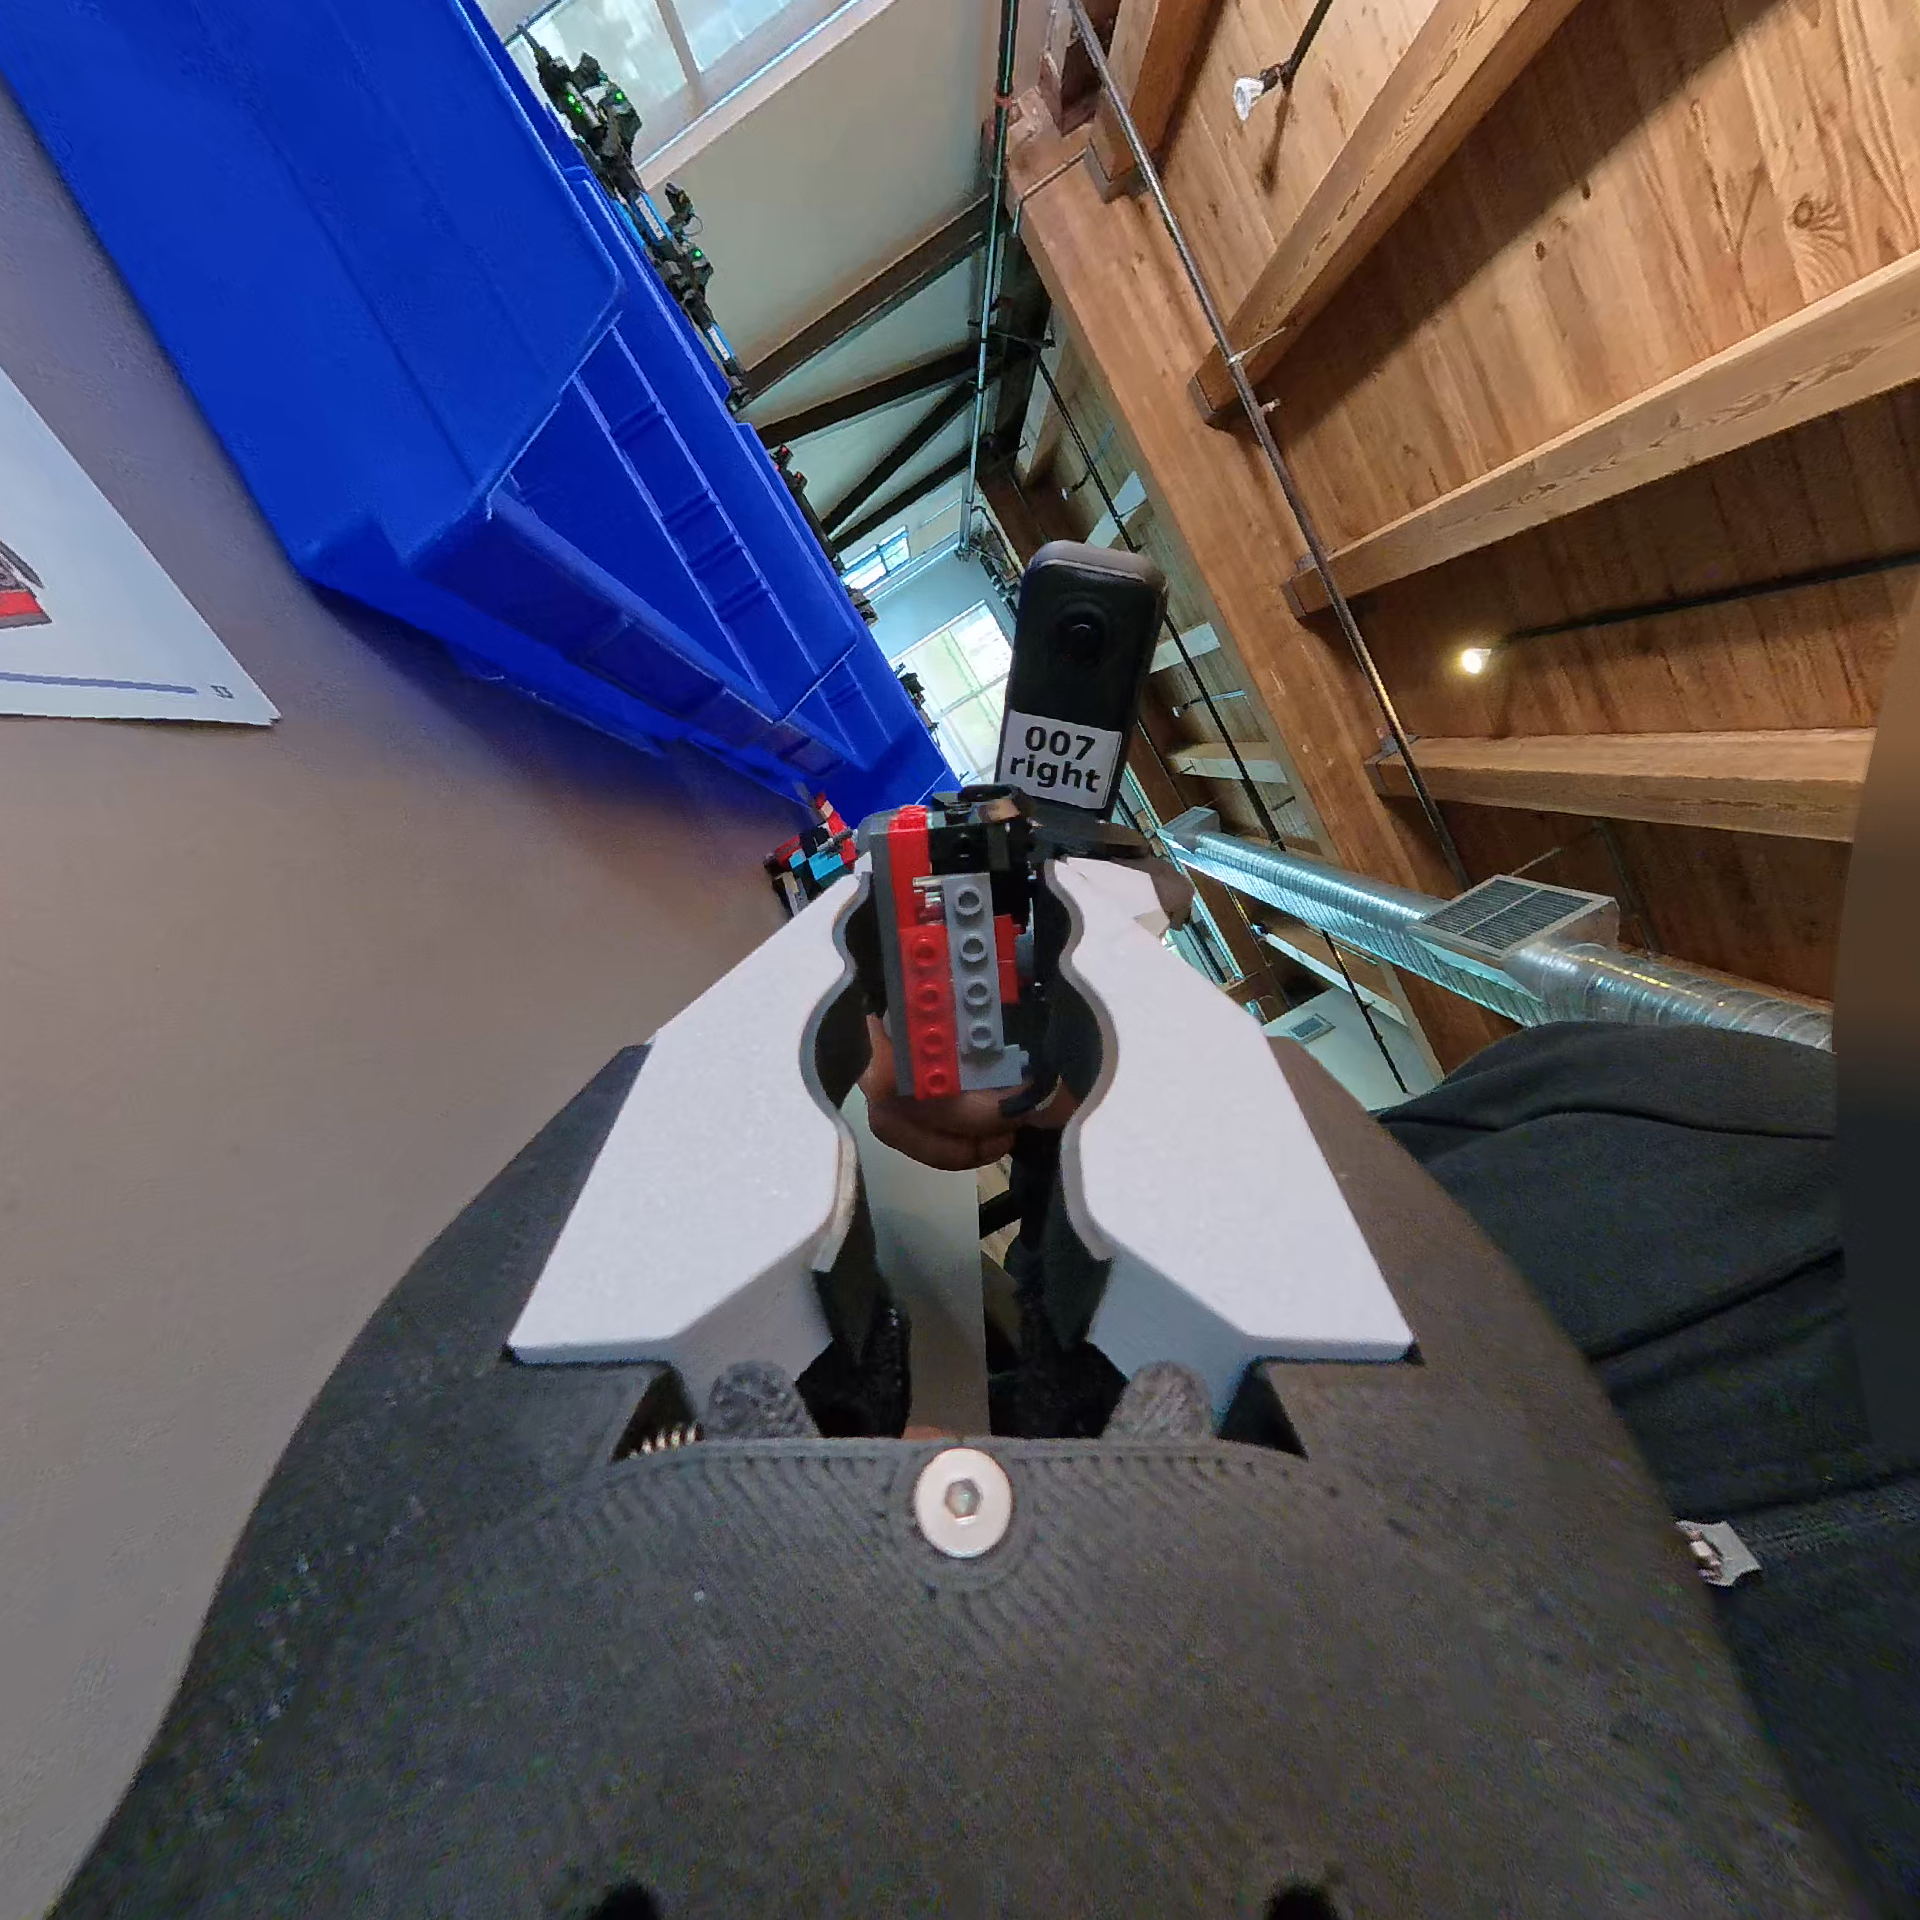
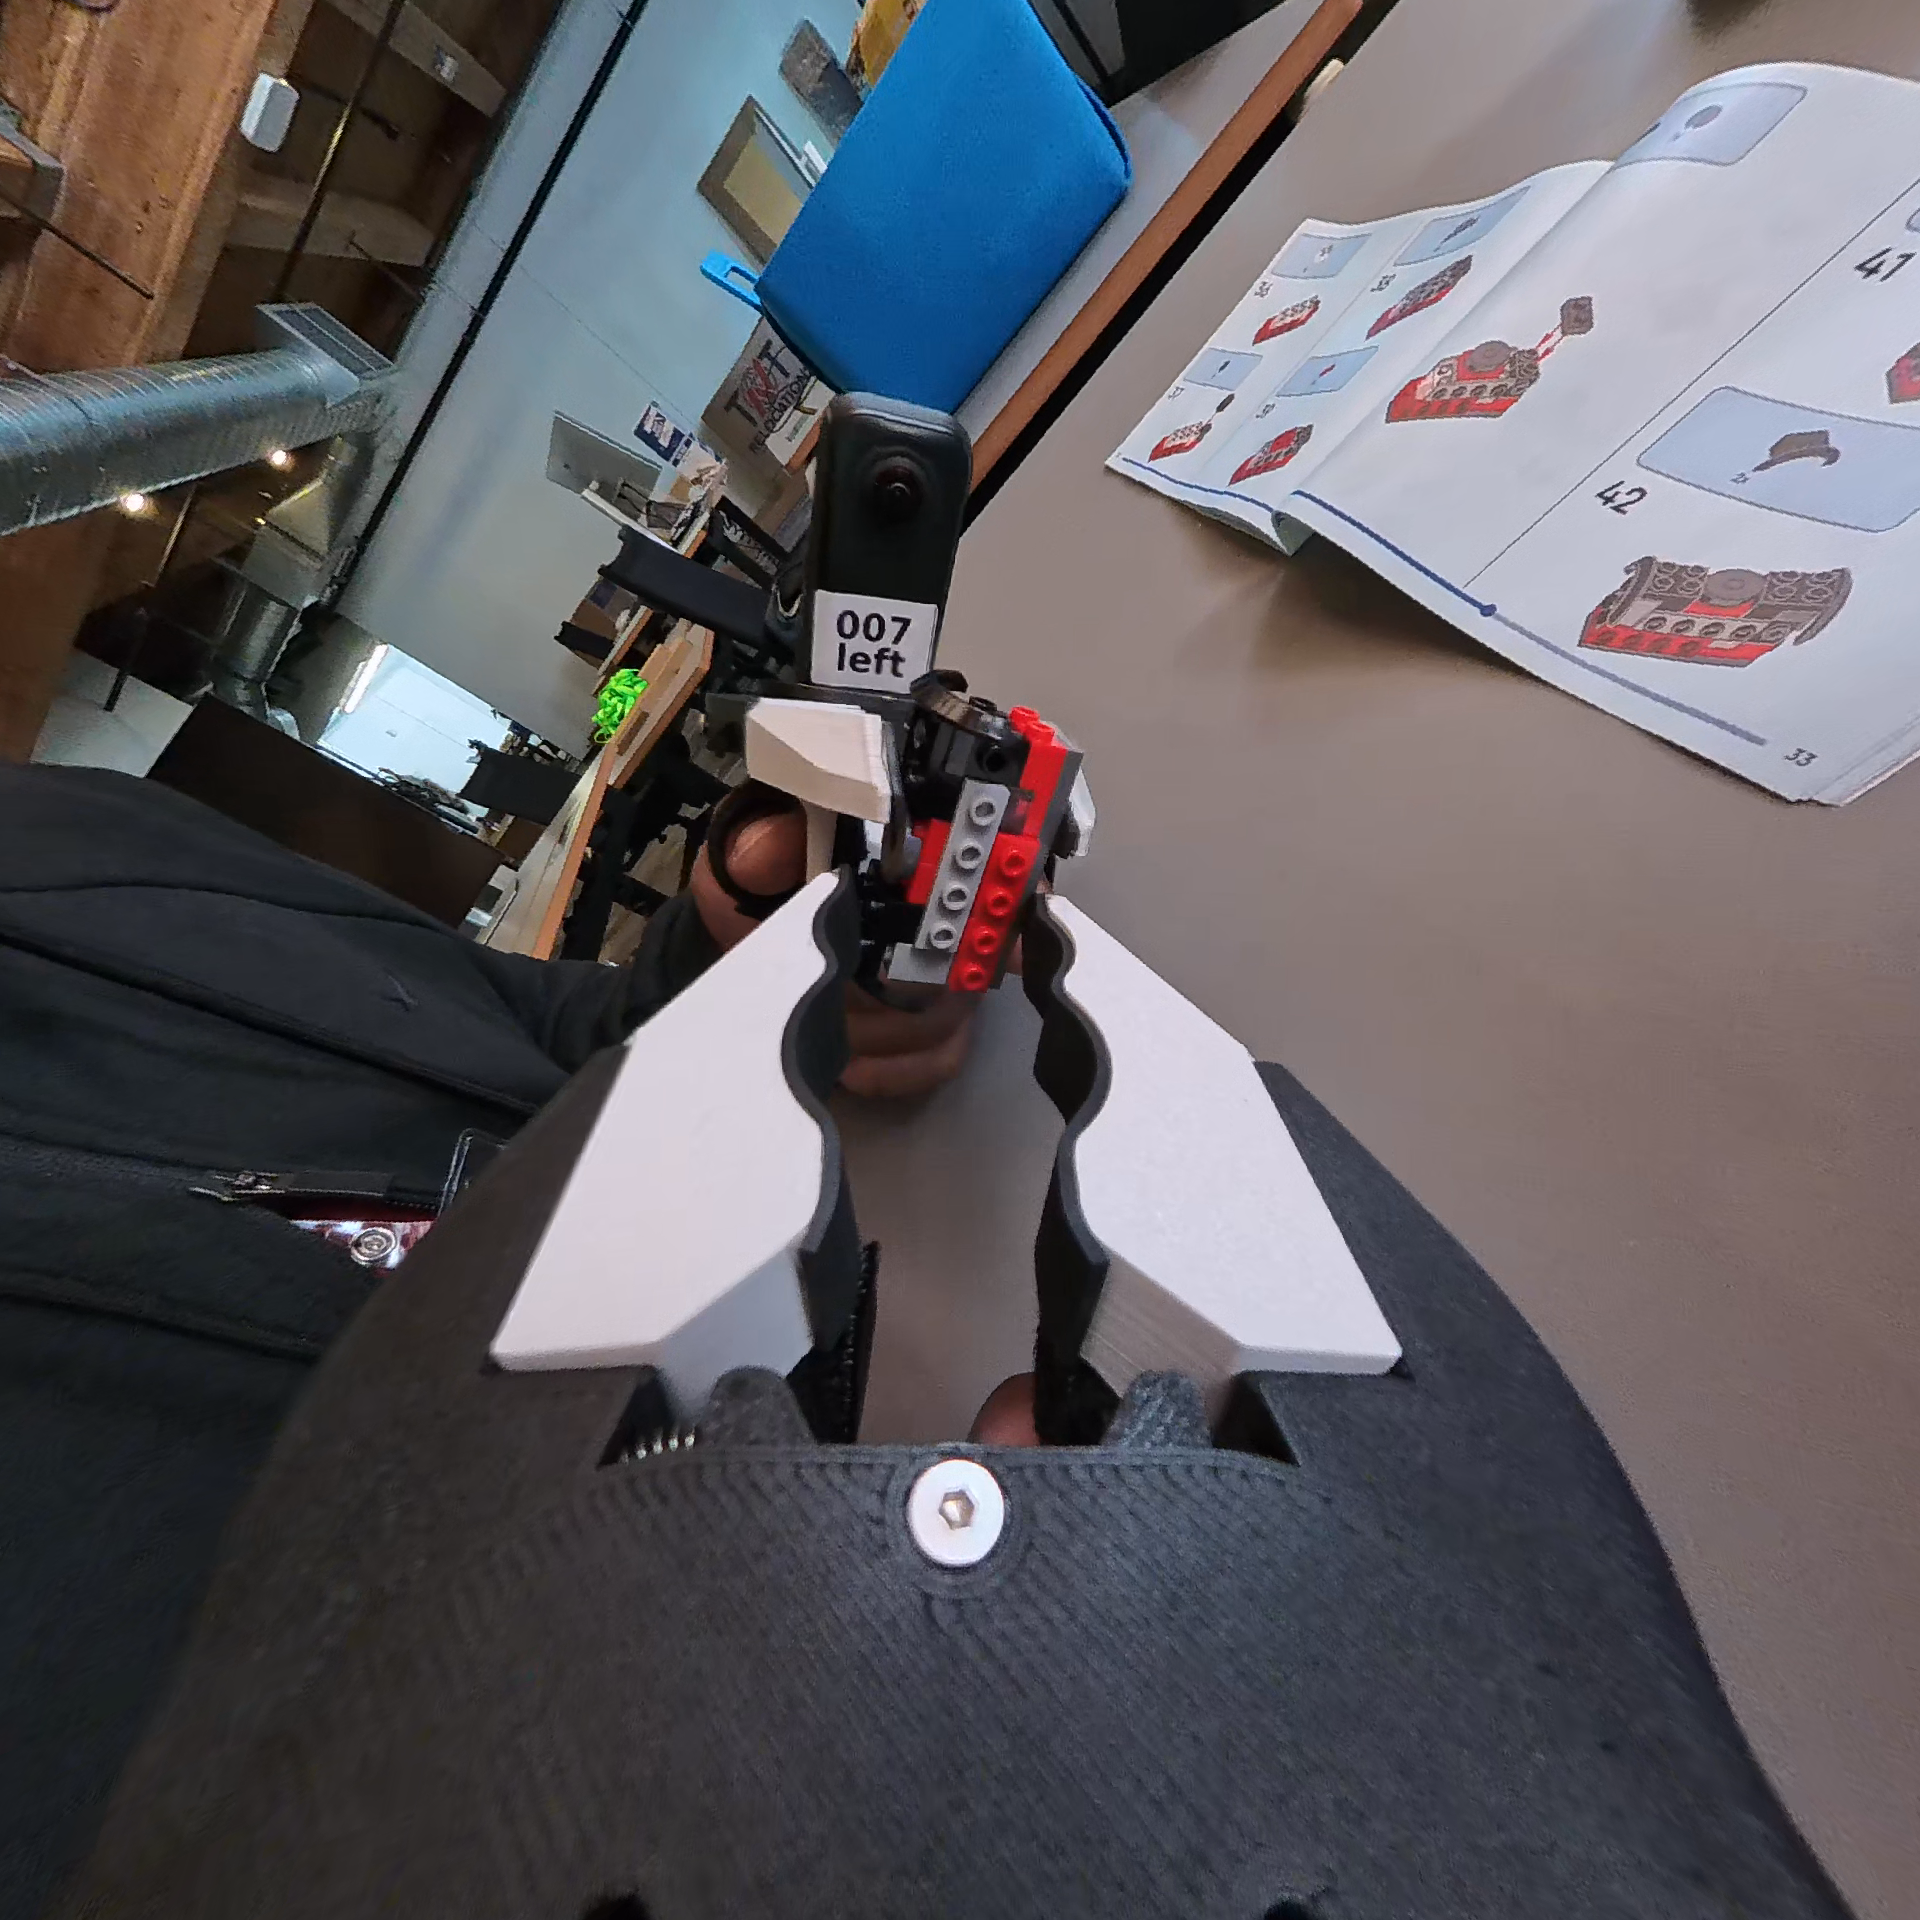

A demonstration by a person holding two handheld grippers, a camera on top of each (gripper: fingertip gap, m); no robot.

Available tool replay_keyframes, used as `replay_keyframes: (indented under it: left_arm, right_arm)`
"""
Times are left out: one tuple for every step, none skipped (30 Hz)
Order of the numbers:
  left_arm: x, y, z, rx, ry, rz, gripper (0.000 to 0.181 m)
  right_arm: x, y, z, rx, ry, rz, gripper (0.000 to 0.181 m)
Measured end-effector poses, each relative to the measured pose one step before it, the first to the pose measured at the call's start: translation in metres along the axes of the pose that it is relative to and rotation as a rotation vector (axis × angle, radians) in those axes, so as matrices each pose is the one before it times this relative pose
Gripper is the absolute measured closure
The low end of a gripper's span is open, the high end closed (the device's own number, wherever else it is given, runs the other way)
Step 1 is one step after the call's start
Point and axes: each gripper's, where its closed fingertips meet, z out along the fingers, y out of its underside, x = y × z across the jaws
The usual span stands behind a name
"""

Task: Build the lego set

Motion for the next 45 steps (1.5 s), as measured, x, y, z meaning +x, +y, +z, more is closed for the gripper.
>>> replay_keyframes:
  left_arm:
    - [0.00052, -0.00040, -0.00025, 0.0025, 0.0043, -0.0013, 0.152]
    - [0.00034, -0.00035, -0.00018, 0.0030, 0.0024, -0.0015, 0.152]
    - [-0.00005, -0.00018, -0.00018, 0.0023, -0.0008, -0.0004, 0.152]
    - [0.00013, -0.00015, -0.00009, 0.0018, -0.0008, -0.0004, 0.152]
    - [0.00009, -0.00011, -0.00006, 0.0021, -0.0024, 0.0011, 0.152]
    - [-0.00008, 0.00011, -0.00009, 0.0008, -0.0046, 0.0026, 0.152]
    - [-0.00004, 0.00024, 0.00006, 0.0003, -0.0051, 0.0025, 0.152]
    - [0.00014, -0.00023, 0.00017, 0.0029, -0.0045, 0.0022, 0.152]
    - [0.00015, -0.00023, 0.00022, 0.0035, -0.0060, 0.0032, 0.152]
    - [0.00033, -0.00024, 0.00020, 0.0029, -0.0050, 0.0050, 0.152]
    - [0.00035, 0.00009, 0.00029, 0.0003, -0.0047, 0.0044, 0.152]
    - [0.00047, 0.00005, 0.00032, 0.0000, -0.0038, 0.0037, 0.152]
    - [0.00031, 0.00007, 0.00031, 0.0014, -0.0037, 0.0035, 0.152]
    - [0.00026, -0.00006, 0.00032, 0.0033, -0.0020, 0.0005, 0.152]
    - [0.00036, -0.00036, 0.00019, 0.0049, 0.0000, -0.0019, 0.152]
    - [0.00023, -0.00080, 0.00018, 0.0080, -0.0005, -0.0023, 0.152]
    - [-0.00024, -0.00217, -0.00009, 0.0162, -0.0012, -0.0066, 0.152]
    - [-0.00085, -0.00207, 0.00021, 0.0160, -0.0016, -0.0156, 0.152]
    - [-0.00116, -0.00109, 0.00044, 0.0099, -0.0022, -0.0129, 0.152]
    - [-0.00163, -0.00091, 0.00022, 0.0097, -0.0062, -0.0092, 0.152]
    - [-0.00117, -0.00055, 0.00024, 0.0101, -0.0053, -0.0107, 0.152]
    - [-0.00009, -0.00001, 0.00056, 0.0077, 0.0014, -0.0144, 0.152]
    - [-0.00019, 0.00003, 0.00056, 0.0081, 0.0023, -0.0170, 0.152]
    - [-0.00012, -0.00013, 0.00075, 0.0081, 0.0024, -0.0146, 0.152]
    - [-0.00005, -0.00011, 0.00069, 0.0075, 0.0026, -0.0111, 0.152]
    - [0.00024, -0.00008, 0.00063, 0.0066, 0.0036, -0.0076, 0.152]
    - [0.00049, -0.00026, 0.00069, 0.0069, 0.0038, -0.0038, 0.152]
    - [0.00066, -0.00092, 0.00036, 0.0103, 0.0039, -0.0004, 0.152]
    - [0.00032, -0.00132, 0.00013, 0.0112, 0.0019, 0.0000, 0.152]
    - [-0.00018, -0.00124, 0.00015, 0.0097, -0.0010, 0.0000, 0.152]
    - [-0.00028, -0.00082, 0.00033, 0.0070, -0.0017, 0.0006, 0.152]
    - [-0.00037, -0.00051, 0.00039, 0.0058, -0.0023, 0.0009, 0.152]
    - [0.00031, -0.00081, 0.00053, 0.0094, 0.0019, 0.0029, 0.152]
    - [0.00079, -0.00079, 0.00059, 0.0102, 0.0049, 0.0028, 0.152]
    - [0.00085, -0.00067, 0.00073, 0.0104, 0.0059, 0.0042, 0.152]
    - [0.00069, -0.00019, 0.00091, 0.0087, 0.0046, 0.0058, 0.152]
    - [0.00062, 0.00031, 0.00109, 0.0068, 0.0040, 0.0087, 0.152]
    - [0.00076, 0.00086, 0.00125, 0.0041, 0.0041, 0.0115, 0.152]
    - [0.00066, 0.00126, 0.00145, 0.0016, 0.0033, 0.0118, 0.152]
    - [0.00077, 0.00190, 0.00156, -0.0007, 0.0051, 0.0115, 0.152]
    - [0.00128, 0.00184, 0.00161, -0.0020, 0.0097, 0.0114, 0.152]
    - [0.00144, 0.00186, 0.00147, -0.0019, 0.0119, 0.0096, 0.152]
    - [0.00103, 0.00192, 0.00133, -0.0036, 0.0114, 0.0082, 0.152]
    - [0.00075, 0.00195, 0.00109, -0.0043, 0.0108, 0.0081, 0.152]
    - [0.00075, 0.00142, 0.00089, -0.0019, 0.0105, 0.0064, 0.152]
  right_arm:
    - [-0.00027, -0.00040, 0.00015, 0.0005, 0.0028, -0.0026, 0.151]
    - [-0.00033, -0.00038, 0.00014, 0.0003, 0.0020, -0.0013, 0.151]
    - [0.00004, -0.00010, 0.00024, -0.0005, 0.0053, -0.0051, 0.151]
    - [-0.00005, -0.00007, 0.00019, 0.0000, 0.0048, -0.0038, 0.151]
    - [0.00001, -0.00005, 0.00021, 0.0010, 0.0050, -0.0023, 0.148]
    - [-0.00007, 0.00016, 0.00027, 0.0002, 0.0065, -0.0062, 0.148]
    - [0.00024, 0.00027, 0.00020, -0.0007, 0.0078, -0.0080, 0.151]
    - [-0.00024, -0.00002, 0.00016, 0.0017, 0.0071, -0.0047, 0.151]
    - [0.00000, -0.00006, 0.00023, 0.0024, 0.0077, -0.0059, 0.152]
    - [-0.00027, -0.00023, 0.00003, 0.0030, 0.0060, -0.0054, 0.151]
    - [-0.00025, 0.00000, -0.00007, 0.0015, 0.0039, -0.0038, 0.151]
    - [-0.00035, -0.00006, -0.00023, 0.0012, 0.0025, -0.0031, 0.151]
    - [-0.00008, -0.00007, -0.00031, 0.0014, 0.0040, -0.0038, 0.151]
    - [-0.00011, -0.00005, -0.00015, 0.0020, 0.0052, -0.0032, 0.151]
    - [-0.00024, -0.00036, -0.00023, 0.0038, 0.0022, -0.0010, 0.151]
    - [0.00000, -0.00073, -0.00038, 0.0070, -0.0003, 0.0000, 0.151]
    - [0.00039, -0.00232, -0.00011, 0.0186, 0.0027, -0.0043, 0.151]
    - [0.00091, -0.00170, 0.00052, 0.0193, 0.0097, -0.0061, 0.150]
    - [0.00113, -0.00055, 0.00057, 0.0118, 0.0147, -0.0132, 0.149]
    - [0.00161, -0.00142, -0.00023, 0.0141, 0.0152, -0.0103, 0.148]
    - [0.00121, -0.00111, -0.00049, 0.0109, 0.0076, -0.0010, 0.148]
    - [0.00028, -0.00071, -0.00055, 0.0078, -0.0012, 0.0038, 0.147]
    - [0.00026, -0.00085, -0.00059, 0.0104, -0.0026, 0.0094, 0.147]
    - [0.00038, -0.00064, -0.00065, 0.0101, -0.0037, 0.0116, 0.147]
    - [0.00075, -0.00025, -0.00038, 0.0067, -0.0027, 0.0118, 0.146]
    - [0.00066, -0.00058, -0.00079, 0.0073, -0.0031, 0.0131, 0.145]
    - [0.00031, -0.00107, -0.00112, 0.0101, -0.0058, 0.0133, 0.144]
    - [-0.00021, -0.00144, -0.00167, 0.0125, -0.0094, 0.0154, 0.143]
    - [-0.00074, -0.00154, -0.00204, 0.0121, -0.0138, 0.0162, 0.141]
    - [-0.00073, -0.00147, -0.00221, 0.0127, -0.0133, 0.0155, 0.140]
    - [-0.00013, -0.00103, -0.00221, 0.0100, -0.0086, 0.0138, 0.140]
    - [0.00038, -0.00077, -0.00226, 0.0094, -0.0040, 0.0104, 0.140]
    - [-0.00017, -0.00030, -0.00217, 0.0066, -0.0062, 0.0076, 0.139]
    - [-0.00013, 0.00004, -0.00184, 0.0042, -0.0047, 0.0086, 0.139]
    - [-0.00048, 0.00001, -0.00153, 0.0058, -0.0045, 0.0069, 0.139]
    - [-0.00085, 0.00020, -0.00121, 0.0048, -0.0050, 0.0061, 0.138]
    - [-0.00057, 0.00029, -0.00069, 0.0050, -0.0019, 0.0044, 0.137]
    - [-0.00049, 0.00042, -0.00017, 0.0039, -0.0006, 0.0015, 0.137]
    - [-0.00045, 0.00080, 0.00025, 0.0013, -0.0019, 0.0015, 0.137]
    - [-0.00057, 0.00016, 0.00029, 0.0049, -0.0040, 0.0028, 0.137]
    - [-0.00061, 0.00042, 0.00037, 0.0033, -0.0058, 0.0050, 0.138]
    - [-0.00046, 0.00119, 0.00048, -0.0009, -0.0065, 0.0026, 0.139]
    - [0.00077, 0.00126, 0.00028, -0.0009, 0.0006, 0.0005, 0.140]
    - [0.00065, 0.00013, -0.00007, 0.0056, 0.0010, -0.0013, 0.142]
    - [-0.00040, -0.00045, -0.00052, 0.0080, -0.0049, -0.0025, 0.146]
